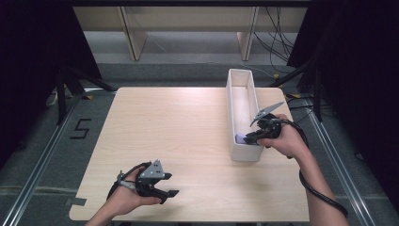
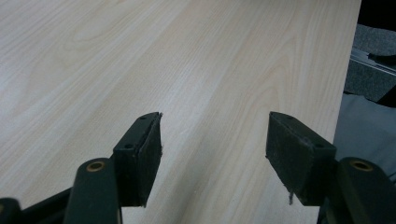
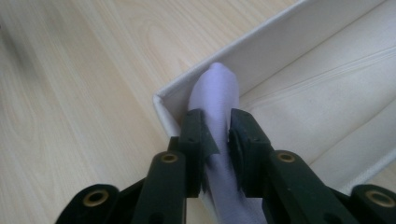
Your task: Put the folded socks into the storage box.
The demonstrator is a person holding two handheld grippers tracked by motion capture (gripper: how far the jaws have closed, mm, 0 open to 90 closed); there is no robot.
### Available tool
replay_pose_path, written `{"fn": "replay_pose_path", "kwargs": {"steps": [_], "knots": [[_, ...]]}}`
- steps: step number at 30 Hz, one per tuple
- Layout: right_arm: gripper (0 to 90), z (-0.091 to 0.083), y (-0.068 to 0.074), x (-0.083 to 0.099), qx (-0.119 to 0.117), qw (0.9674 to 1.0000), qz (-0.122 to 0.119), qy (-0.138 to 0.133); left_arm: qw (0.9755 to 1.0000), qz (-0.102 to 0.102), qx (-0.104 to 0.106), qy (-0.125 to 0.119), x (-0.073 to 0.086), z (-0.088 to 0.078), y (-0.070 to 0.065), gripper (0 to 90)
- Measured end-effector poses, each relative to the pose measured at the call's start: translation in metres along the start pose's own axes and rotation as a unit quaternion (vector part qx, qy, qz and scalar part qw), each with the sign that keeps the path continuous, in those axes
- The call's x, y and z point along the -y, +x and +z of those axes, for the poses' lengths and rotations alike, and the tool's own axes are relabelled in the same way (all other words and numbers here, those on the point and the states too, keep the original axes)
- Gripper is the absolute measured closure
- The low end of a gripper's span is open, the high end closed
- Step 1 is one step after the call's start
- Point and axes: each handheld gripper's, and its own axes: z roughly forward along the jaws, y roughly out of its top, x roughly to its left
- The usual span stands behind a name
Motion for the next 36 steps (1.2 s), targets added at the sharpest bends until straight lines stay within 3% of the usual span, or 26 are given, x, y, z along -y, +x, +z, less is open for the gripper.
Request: {"fn": "replay_pose_path", "kwargs": {"steps": [1,2,3,8,11,14,17,18,21,23,25,26,28,30,33,34,36], "knots": [[73.0,0.002,0.0,-0.001,0.006,0.9999,-0.006,-0.012,1.0,0.001,0.0,0.0,0.0,0.0,0.0,35.4],[71.3,-0.001,0.004,-0.001,0.011,0.9997,0.023,0.0,1.0,0.001,0.0,0.0,0.0,0.0,0.0,35.4],[70.0,0.001,0.004,-0.002,0.019,0.9997,0.014,-0.012,1.0,0.0,0.0,0.0,0.0,0.0,0.0,35.4],[65.6,0.001,0.008,-0.009,0.025,0.9996,0.005,-0.009,1.0,-0.002,0.002,-0.002,0.0,0.001,0.0,35.4],[65.2,0.006,0.01,-0.014,0.027,0.9994,-0.002,-0.022,1.0,-0.002,0.001,-0.002,0.0,0.0,0.0,35.4],[66.2,0.007,0.012,-0.017,0.027,0.9995,0.013,-0.004,1.0,-0.001,0.001,-0.002,0.0,0.0,0.0,35.4],[68.7,0.012,0.01,-0.017,0.025,0.9996,-0.008,-0.006,1.0,-0.003,0.001,-0.001,0.0,0.0,0.0,35.4],[69.6,0.014,0.011,-0.017,0.023,0.9997,0.0,-0.008,1.0,-0.002,0.0,-0.001,0.0,0.0,0.0,35.4],[74.1,0.014,0.01,-0.016,0.023,0.9996,-0.009,-0.01,1.0,-0.002,0.0,-0.002,0.0,0.0,0.001,35.5],[77.1,0.014,0.011,-0.016,0.013,0.9999,0.005,-0.001,1.0,-0.002,0.0,-0.001,0.0,-0.001,0.0,35.5],[79.7,0.013,0.011,-0.016,0.014,0.9999,0.0,-0.001,1.0,-0.002,0.0,-0.001,0.0,-0.001,0.0,35.5],[80.4,0.013,0.009,-0.016,0.015,0.9998,-0.014,-0.004,1.0,-0.002,0.0,-0.001,0.0,0.0,0.0,35.5],[81.5,0.012,0.011,-0.016,0.012,0.9999,-0.004,-0.001,1.0,-0.001,0.0,-0.003,0.0,0.0,0.0,35.5],[81.8,0.01,0.011,-0.016,0.016,0.9998,-0.01,-0.002,1.0,-0.001,0.001,-0.002,0.0,-0.001,0.0,35.4],[81.8,0.007,0.014,-0.014,0.011,0.9998,0.013,-0.005,1.0,-0.001,-0.001,-0.001,0.0,-0.001,0.001,35.4],[81.7,0.006,0.01,-0.014,0.007,0.9999,-0.01,-0.008,1.0,-0.002,-0.001,-0.002,0.0,-0.001,0.001,35.4],[81.6,0.004,0.01,-0.012,0.002,1.0,-0.001,-0.005,1.0,-0.002,-0.001,-0.002,0.0,-0.001,0.001,35.5]]}}
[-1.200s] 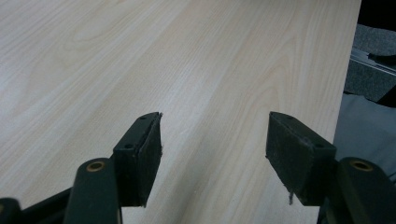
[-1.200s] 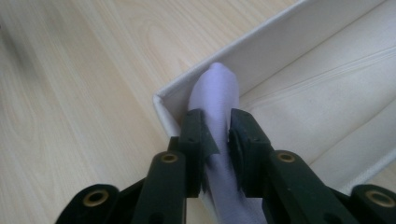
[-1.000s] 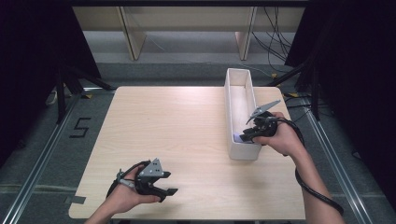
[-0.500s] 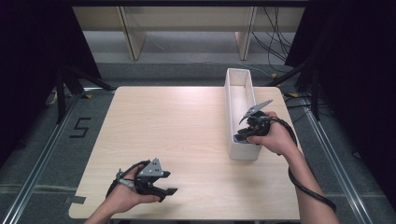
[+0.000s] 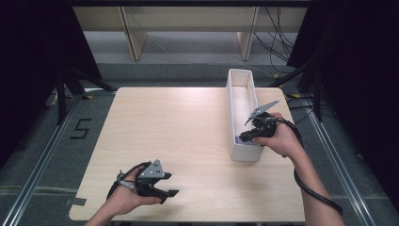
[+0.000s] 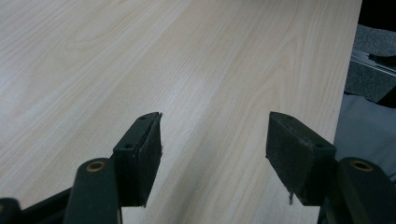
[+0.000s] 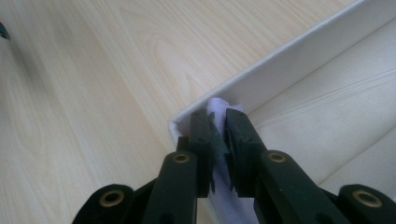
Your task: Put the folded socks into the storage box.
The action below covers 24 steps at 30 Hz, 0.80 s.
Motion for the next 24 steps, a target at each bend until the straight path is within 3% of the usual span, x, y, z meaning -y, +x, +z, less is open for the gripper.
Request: {"fn": "replay_pose_path", "kwargs": {"steps": [1,3,10,17,24], "knots": [[81.4,-0.0005,-0.0011,0.001,-0.001,1.0,-0.005,-0.007,1.0,0.001,0.0,0.0,-0.0001,0.0002,0.0002,35.5],[81.3,-0.0006,0.0004,0.0028,-0.007,0.9999,0.01,-0.008,1.0,0.001,0.0,0.0,-0.0003,0.0005,0.0004,35.4],[81.1,0.001,-0.0015,0.0058,-0.01,0.9998,0.008,-0.018,1.0,0.001,0.001,0.0,-0.0008,0.0006,-0.0001,35.4],[79.1,-0.0002,-0.0014,0.0057,-0.008,0.9999,0.01,-0.005,1.0,-0.001,0.0,-0.001,-0.0009,-0.0004,0.0,35.4],[74.7,-0.0022,-0.0008,0.0054,-0.005,0.9998,0.014,-0.013,1.0,0.001,-0.002,0.001,-0.0007,-0.0011,0.001,35.4]]}}
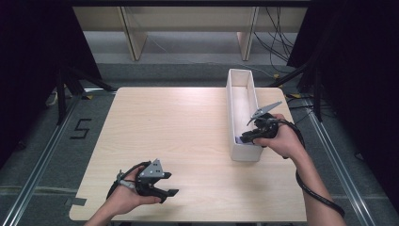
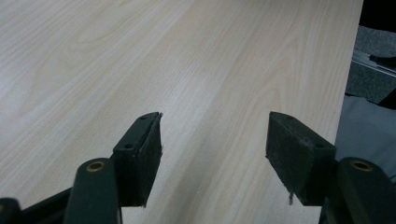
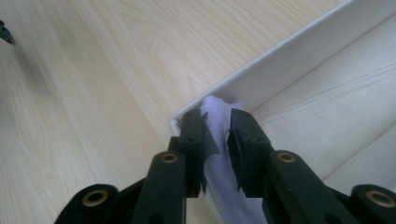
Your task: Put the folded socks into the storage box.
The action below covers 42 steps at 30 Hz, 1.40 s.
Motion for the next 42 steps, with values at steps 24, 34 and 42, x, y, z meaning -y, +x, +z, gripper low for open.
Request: {"fn": "replay_pose_path", "kwargs": {"steps": [24,34,42], "knots": [[69.5,-0.02,0.022,0.015,0.04,0.9985,-0.013,-0.035,0.9999,-0.009,-0.008,-0.009,0.003,-0.006,0.003,35.4],[67.1,-0.029,0.037,0.036,0.056,0.9969,-0.001,-0.056,0.9995,-0.024,-0.015,-0.018,0.009,-0.008,0.006,35.5],[64.8,-0.033,0.045,0.055,0.072,0.9953,0.016,-0.062,0.9988,-0.032,-0.029,-0.022,0.018,-0.013,0.012,35.5]]}}
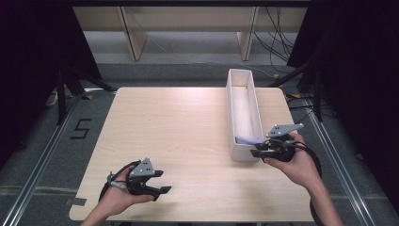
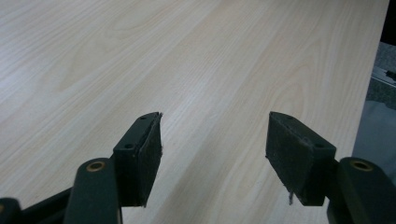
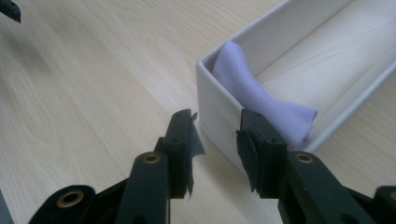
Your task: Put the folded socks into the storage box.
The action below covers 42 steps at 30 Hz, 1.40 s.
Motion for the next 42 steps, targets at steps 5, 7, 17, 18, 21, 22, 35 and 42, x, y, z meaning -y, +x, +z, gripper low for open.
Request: {"fn": "replay_pose_path", "kwargs": {"steps": [5,7,17,18,21,22,35,42], "knots": [[63.2,-0.005,0.001,0.015,0.014,0.9998,0.014,0.0,0.9998,-0.007,-0.017,-0.003,0.009,-0.002,0.005,35.5],[62.3,-0.006,0.001,0.022,0.022,0.9997,0.011,-0.008,0.9995,-0.016,-0.026,-0.006,0.014,-0.003,0.007,35.4],[59.1,-0.01,-0.004,0.057,0.058,0.9964,0.057,-0.024,0.9967,-0.044,-0.068,-0.004,0.039,-0.013,0.023,35.3],[59.1,-0.01,-0.005,0.061,0.059,0.9959,0.063,-0.025,0.9965,-0.044,-0.071,-0.003,0.042,-0.014,0.025,35.3],[58.5,-0.007,-0.008,0.073,0.072,0.9941,0.075,-0.031,0.995,-0.062,-0.077,-0.013,0.049,-0.016,0.027,35.3],[58.3,-0.007,-0.007,0.076,0.073,0.9931,0.086,-0.03,0.9947,-0.059,-0.083,-0.01,0.052,-0.018,0.029,35.3],[54.4,0.006,-0.003,0.12,0.111,0.9831,0.138,-0.047,0.9862,-0.115,-0.109,-0.049,0.079,-0.03,0.035,35.5],[52.4,0.014,0.004,0.136,0.131,0.9776,0.148,-0.073,0.9831,-0.129,-0.112,-0.066,0.089,-0.031,0.03,34.6]]}}
